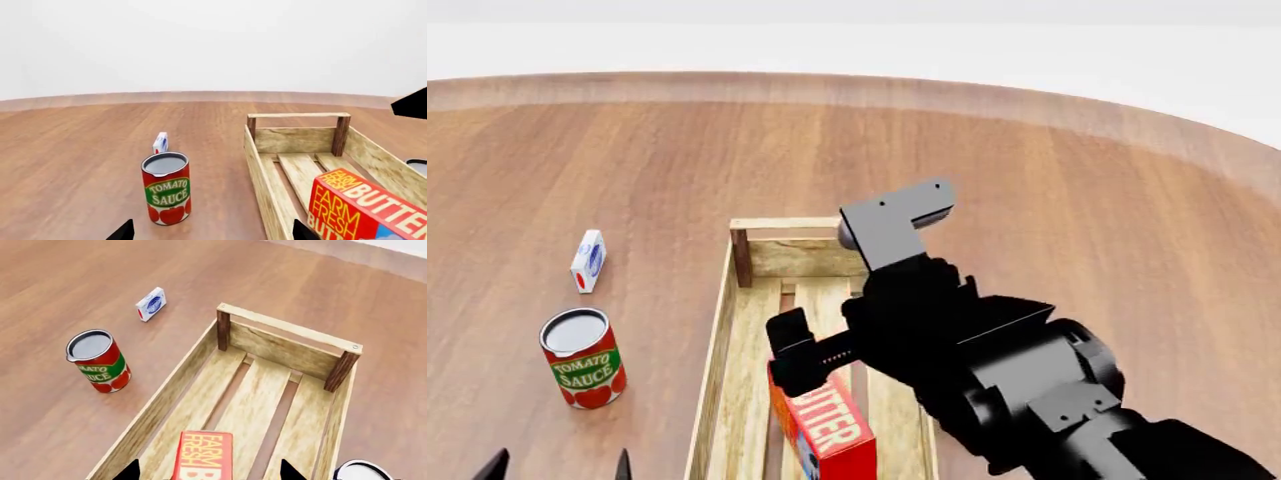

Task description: Pick up the butter and put it in the tray.

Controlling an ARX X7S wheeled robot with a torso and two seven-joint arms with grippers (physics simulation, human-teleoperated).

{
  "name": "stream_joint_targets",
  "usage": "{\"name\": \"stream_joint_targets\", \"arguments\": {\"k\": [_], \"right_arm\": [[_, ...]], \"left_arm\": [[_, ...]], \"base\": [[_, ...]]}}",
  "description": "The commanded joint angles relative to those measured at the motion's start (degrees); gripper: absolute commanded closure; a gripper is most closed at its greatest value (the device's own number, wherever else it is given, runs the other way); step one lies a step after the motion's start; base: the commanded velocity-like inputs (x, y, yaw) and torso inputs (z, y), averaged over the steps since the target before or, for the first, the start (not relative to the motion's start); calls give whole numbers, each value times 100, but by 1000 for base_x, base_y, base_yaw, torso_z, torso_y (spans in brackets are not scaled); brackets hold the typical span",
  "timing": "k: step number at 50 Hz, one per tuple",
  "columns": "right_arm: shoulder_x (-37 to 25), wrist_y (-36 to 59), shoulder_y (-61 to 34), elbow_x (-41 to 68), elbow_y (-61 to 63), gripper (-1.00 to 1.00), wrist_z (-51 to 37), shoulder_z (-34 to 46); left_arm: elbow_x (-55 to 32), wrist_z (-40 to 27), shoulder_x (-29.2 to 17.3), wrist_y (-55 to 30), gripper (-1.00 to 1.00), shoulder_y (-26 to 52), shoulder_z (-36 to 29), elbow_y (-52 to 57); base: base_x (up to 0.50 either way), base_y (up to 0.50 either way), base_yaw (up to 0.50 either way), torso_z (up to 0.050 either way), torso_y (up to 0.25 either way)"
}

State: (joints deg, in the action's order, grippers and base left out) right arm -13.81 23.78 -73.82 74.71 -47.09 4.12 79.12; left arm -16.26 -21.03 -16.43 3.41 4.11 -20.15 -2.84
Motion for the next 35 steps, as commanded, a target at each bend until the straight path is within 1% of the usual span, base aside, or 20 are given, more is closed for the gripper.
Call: {"name": "stream_joint_targets", "arguments": {"k": [1,2,3,4,5,6,10,11,15,17,19,23,29,35], "right_arm": [[-1571,-2170,1127,-502,2904,-100,-1885,-711],[-1684,-2461,1315,-639,3116,-100,-2098,-768],[-2017,-3111,1736,-1109,3723,-100,-2655,-853],[-2113,-3390,1921,-1351,3896,-100,-2868,-873],[-2218,-3715,2175,-1726,4069,-100,-3273,-890],[-2279,-4207,2544,-2117,4120,-100,-3515,-917],[-2620,-5005,3255,-3125,4617,-100,-4424,-992],[-2752,-5299,3549,-3453,4763,-100,-4816,-1074],[-2894,-5607,4003,-4008,4863,-100,-5316,-1106],[-2890,-5658,4133,-4174,4832,-100,-5485,-1117],[-2840,-5718,4323,-4545,4708,-100,-5892,-1195],[-2793,-5859,4569,-4827,4578,-100,-6214,-1259],[-2742,-6055,4763,-4975,4456,-100,-6326,-1284],[-2710,-6014,4825,-5096,4400,-100,-6400,-1286]], "left_arm": [[-49,-47,-66,-7,-100,-8,50,156],[-49,-52,-78,16,-100,-20,59,194],[-58,-30,-113,79,-100,-48,72,290],[-26,-43,-128,116,-100,-63,74,330],[-21,-36,-149,143,-100,-84,72,393],[-16,-41,-172,157,-100,-102,78,465],[10,-71,-222,179,-100,-146,84,633],[37,-100,-242,175,-100,-170,84,734],[87,-146,-281,175,-100,-243,64,941],[92,-153,-291,179,-100,-261,59,986],[84,-157,-295,193,-100,-264,64,1010],[70,-172,-304,231,-100,-272,88,1032],[58,-165,-312,283,-100,-267,100,996],[63,-180,-318,296,-100,-258,104,985]], "base": [[0,0,0,0,0],[0,0,0,0,0],[0,0,0,0,0],[0,0,0,0,0],[0,0,0,0,0],[0,0,0,0,0],[0,0,0,0,0],[0,0,0,0,0],[0,0,0,0,0],[0,0,0,0,0],[0,0,0,0,0],[0,0,0,0,0],[0,0,0,0,0],[0,0,0,0,0]]}}
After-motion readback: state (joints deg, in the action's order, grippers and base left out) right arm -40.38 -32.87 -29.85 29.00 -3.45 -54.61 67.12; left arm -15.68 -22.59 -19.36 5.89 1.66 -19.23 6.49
